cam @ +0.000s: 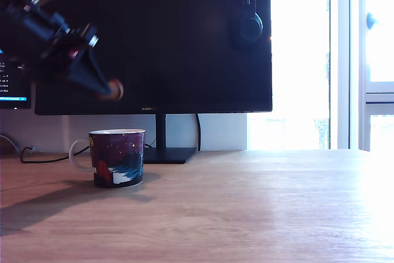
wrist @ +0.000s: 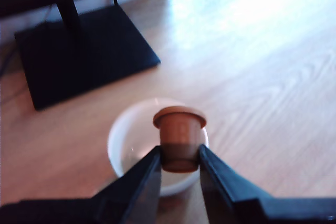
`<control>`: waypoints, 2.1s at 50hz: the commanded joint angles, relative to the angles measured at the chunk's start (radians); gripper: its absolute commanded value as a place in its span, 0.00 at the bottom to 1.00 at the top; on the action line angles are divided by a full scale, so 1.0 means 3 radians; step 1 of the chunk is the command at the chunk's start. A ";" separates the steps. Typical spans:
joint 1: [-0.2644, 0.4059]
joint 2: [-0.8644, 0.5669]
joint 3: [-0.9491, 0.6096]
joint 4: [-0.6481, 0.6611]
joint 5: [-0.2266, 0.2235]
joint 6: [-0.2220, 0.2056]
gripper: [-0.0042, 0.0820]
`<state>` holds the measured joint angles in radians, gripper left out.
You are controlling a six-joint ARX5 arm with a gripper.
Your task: Pick up the coffee capsules from the table one by one and drop them inside the nearest coffee cup
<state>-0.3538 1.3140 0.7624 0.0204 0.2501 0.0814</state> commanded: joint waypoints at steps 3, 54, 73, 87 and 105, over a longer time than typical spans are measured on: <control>0.0031 0.0197 0.0182 -0.0200 -0.0010 -0.0009 0.21; 0.0038 0.0889 0.1069 -0.1319 -0.0003 -0.0008 0.21; 0.0039 0.0889 0.1069 -0.1320 -0.0005 -0.0008 0.21; 0.0039 0.0889 0.1069 -0.1300 -0.0017 -0.0008 0.40; 0.0038 0.0875 0.1072 -0.1342 -0.0013 0.0011 0.95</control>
<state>-0.3443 1.5627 1.0863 -0.3893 0.2440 0.0818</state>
